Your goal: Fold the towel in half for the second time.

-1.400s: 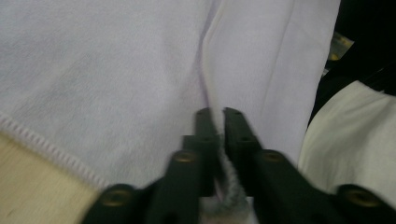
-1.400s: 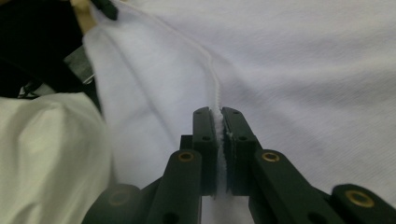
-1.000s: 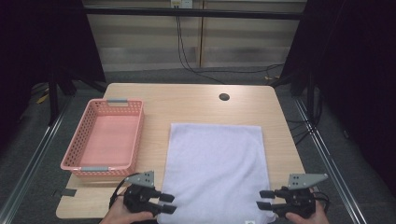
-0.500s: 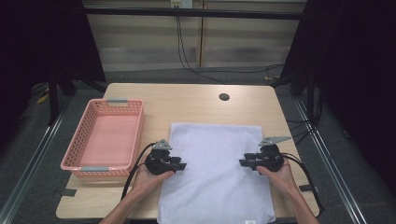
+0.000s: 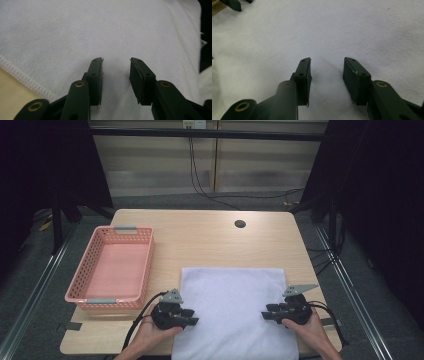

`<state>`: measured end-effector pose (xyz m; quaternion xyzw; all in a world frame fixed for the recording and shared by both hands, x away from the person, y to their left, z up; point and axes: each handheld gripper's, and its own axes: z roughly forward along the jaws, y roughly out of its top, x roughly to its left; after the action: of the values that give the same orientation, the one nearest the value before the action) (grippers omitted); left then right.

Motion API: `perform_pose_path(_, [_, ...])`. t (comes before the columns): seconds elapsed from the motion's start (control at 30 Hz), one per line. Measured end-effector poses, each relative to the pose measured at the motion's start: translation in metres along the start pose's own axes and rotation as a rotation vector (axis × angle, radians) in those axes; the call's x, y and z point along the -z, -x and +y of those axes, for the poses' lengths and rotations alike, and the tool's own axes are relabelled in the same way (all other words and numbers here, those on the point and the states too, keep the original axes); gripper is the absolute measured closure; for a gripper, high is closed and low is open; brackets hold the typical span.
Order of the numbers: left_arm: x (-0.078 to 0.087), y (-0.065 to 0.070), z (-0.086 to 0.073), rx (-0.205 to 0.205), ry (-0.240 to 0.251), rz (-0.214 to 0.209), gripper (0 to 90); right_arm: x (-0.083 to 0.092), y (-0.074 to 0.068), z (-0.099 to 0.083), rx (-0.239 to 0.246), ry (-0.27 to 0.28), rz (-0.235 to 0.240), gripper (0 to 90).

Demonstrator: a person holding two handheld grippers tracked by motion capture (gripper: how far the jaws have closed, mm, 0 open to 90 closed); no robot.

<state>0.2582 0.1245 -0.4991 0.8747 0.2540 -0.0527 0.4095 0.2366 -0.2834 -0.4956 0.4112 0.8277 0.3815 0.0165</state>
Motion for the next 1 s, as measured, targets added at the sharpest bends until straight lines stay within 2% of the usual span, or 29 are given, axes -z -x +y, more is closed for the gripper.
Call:
perform_pose_path(0.13, [0.007,0.015,-0.012,-0.003,-0.019,-0.048,62.5,0.008,-0.013,-0.011,0.018,-0.029,0.026,58.3])
perform_pose_path(0.17, [0.009,0.017,-0.014,0.009,-0.025,-0.069,62.6,0.009,-0.016,-0.013,0.018,-0.035,0.035,58.3])
perform_pose_path(0.23, [0.011,0.019,-0.015,-0.019,-0.040,-0.080,62.6,0.011,-0.021,-0.015,0.027,-0.056,0.050,58.7])
perform_pose_path(0.3, [0.013,0.016,-0.010,-0.007,-0.027,-0.062,61.4,0.013,-0.021,-0.014,0.020,-0.050,0.043,58.3])
perform_pose_path(0.33, [0.014,0.011,-0.004,-0.009,0.004,-0.024,59.3,0.014,-0.020,-0.012,0.021,-0.037,0.028,58.0])
perform_pose_path(0.43, [0.015,-0.007,0.017,0.015,0.083,0.044,58.7,0.027,-0.003,0.001,-0.011,0.073,-0.043,57.4])
perform_pose_path(0.53, [0.006,-0.031,0.032,0.070,0.099,0.117,57.0,0.034,0.017,0.016,-0.017,0.121,-0.127,56.2])
perform_pose_path(0.57, [0.004,-0.037,0.034,0.076,0.098,0.123,55.9,0.035,0.027,0.022,-0.026,0.134,-0.169,54.3])
perform_pose_path(0.6, [0.001,-0.044,0.036,0.102,0.125,0.138,55.9,0.035,0.034,0.024,-0.040,0.141,-0.175,53.7])
perform_pose_path(0.63, [0.000,-0.048,0.037,0.140,0.141,0.131,55.6,0.033,0.045,0.028,-0.050,0.147,-0.197,52.1])
perform_pose_path(0.67, [0.000,-0.051,0.037,0.148,0.153,0.121,55.0,0.030,0.053,0.031,-0.058,0.149,-0.226,51.6])
perform_pose_path(0.73, [-0.002,-0.055,0.037,0.147,0.140,0.147,55.0,0.024,0.068,0.033,-0.082,0.145,-0.235,49.8])
perform_pose_path(0.8, [-0.002,-0.059,0.036,0.150,0.137,0.156,54.4,0.015,0.083,0.035,-0.101,0.123,-0.243,48.9])
perform_pose_path(0.87, [-0.002,-0.062,0.034,0.150,0.132,0.154,53.9,0.010,0.089,0.035,-0.117,0.118,-0.240,48.6])
perform_pose_path(0.93, [-0.003,-0.064,0.034,0.149,0.126,0.162,52.2,0.003,0.095,0.035,-0.125,0.108,-0.211,49.0])
perform_pose_path(1.0, [-0.003,-0.065,0.033,0.151,0.127,0.169,51.4,-0.002,0.096,0.034,-0.126,0.099,-0.197,61.4])
